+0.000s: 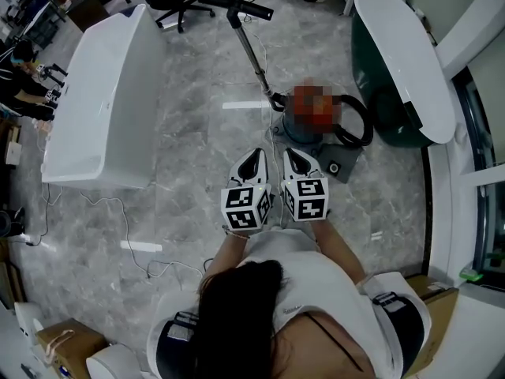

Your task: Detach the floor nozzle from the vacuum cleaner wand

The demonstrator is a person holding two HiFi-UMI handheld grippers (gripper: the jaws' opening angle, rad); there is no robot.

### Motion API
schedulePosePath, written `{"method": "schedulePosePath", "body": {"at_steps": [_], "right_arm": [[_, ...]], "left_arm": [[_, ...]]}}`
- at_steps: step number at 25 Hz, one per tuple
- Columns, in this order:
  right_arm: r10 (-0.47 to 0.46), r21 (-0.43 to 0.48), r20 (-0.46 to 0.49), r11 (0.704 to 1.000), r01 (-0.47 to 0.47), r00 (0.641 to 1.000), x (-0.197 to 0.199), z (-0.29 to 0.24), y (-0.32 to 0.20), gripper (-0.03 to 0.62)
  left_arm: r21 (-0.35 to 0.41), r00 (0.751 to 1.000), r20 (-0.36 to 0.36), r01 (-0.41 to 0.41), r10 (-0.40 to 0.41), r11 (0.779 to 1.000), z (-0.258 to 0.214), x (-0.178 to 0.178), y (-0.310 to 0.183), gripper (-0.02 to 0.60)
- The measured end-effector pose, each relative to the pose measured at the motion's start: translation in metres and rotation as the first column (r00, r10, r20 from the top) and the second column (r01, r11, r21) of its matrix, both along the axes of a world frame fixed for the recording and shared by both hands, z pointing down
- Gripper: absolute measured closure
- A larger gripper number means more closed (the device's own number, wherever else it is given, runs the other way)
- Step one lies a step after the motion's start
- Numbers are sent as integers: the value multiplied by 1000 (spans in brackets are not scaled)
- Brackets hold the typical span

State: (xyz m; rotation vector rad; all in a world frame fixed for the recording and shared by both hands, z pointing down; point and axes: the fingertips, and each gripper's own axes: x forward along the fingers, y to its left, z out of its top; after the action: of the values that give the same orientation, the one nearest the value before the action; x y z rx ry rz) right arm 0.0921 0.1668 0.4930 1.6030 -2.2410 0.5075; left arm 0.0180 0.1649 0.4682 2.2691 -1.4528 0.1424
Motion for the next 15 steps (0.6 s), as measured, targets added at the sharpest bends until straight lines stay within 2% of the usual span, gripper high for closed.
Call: {"method": "schedulePosePath", "body": {"at_steps": [8,13,15], "right_arm": [[26,0,-5,1000,-26,1000,-12,1,-40,579],[30,-3,-17,1000,-30,999,-25,1,-63,579],[34,-4,-22,999,-34,999,-29,1,-72,579]], "left_arm": [[-1,1000,4,-27,27,1000,2,-9,-40,577],[33,998,54,-45,44,998,-3,-20,-63,577],[34,998,44,-52,50,998,-3,-23,-73,577]]}}
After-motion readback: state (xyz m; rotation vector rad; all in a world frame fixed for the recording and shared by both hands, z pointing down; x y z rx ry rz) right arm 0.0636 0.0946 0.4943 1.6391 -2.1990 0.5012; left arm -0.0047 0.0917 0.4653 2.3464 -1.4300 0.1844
